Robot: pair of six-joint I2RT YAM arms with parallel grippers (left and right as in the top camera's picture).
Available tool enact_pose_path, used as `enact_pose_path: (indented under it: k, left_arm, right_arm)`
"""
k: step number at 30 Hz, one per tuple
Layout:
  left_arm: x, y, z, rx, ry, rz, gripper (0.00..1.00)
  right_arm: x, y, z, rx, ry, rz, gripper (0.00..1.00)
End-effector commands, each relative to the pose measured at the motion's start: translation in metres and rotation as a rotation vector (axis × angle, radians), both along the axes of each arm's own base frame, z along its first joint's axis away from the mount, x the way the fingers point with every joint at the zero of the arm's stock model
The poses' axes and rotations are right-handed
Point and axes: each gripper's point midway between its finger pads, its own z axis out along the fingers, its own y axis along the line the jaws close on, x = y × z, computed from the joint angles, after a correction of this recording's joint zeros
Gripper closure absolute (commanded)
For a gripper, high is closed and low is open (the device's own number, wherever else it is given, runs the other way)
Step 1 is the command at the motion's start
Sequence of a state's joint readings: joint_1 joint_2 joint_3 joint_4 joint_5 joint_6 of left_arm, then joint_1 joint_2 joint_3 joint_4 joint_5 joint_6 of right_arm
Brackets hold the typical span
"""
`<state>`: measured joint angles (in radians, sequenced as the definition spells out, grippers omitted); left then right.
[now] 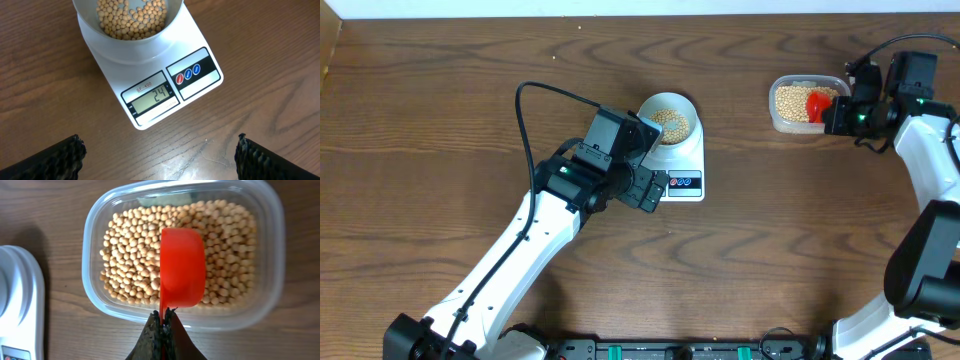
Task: Scoop item into bowl and weigh 50g on scale
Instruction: 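Scoop more soybeans from the tub with the red scoop, right gripper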
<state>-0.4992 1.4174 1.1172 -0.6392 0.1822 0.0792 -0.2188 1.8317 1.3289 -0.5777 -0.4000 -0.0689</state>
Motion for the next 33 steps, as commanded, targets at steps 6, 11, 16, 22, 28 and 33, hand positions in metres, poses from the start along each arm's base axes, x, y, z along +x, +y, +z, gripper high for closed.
enact_pose_path:
  k: [6, 11, 16, 22, 28, 33]
  left_arm:
    - [0.000, 0.000, 0.004, -0.009, -0.008, -0.005, 0.02]
    - [0.000, 0.000, 0.004, -0.009, -0.008, -0.005, 0.02]
    - [0.000, 0.000, 0.004, -0.009, -0.008, -0.005, 0.02]
    - [0.000, 0.000, 0.004, -0.009, -0.008, -0.005, 0.02]
    - [0.000, 0.000, 0.004, -0.009, -0.008, -0.005, 0.02]
    - [0.000, 0.000, 0.004, -0.009, -0.008, -0.005, 0.02]
  right_arm:
    - [0.005, 0.022, -0.002, 0.147, -0.004, 0.037, 0.99]
    - [0.007, 0.022, 0.003, 0.202, -0.007, 0.007, 0.99]
    - [0.008, 0.017, 0.011, 0.287, -0.023, -0.011, 0.99]
    - [0.004, 0.001, 0.024, 0.399, -0.057, -0.021, 0.99]
    - [-0.006, -0.018, 0.030, 0.479, -0.061, -0.053, 0.99]
    - [-0.010, -0.031, 0.040, 0.548, -0.096, -0.059, 0.99]
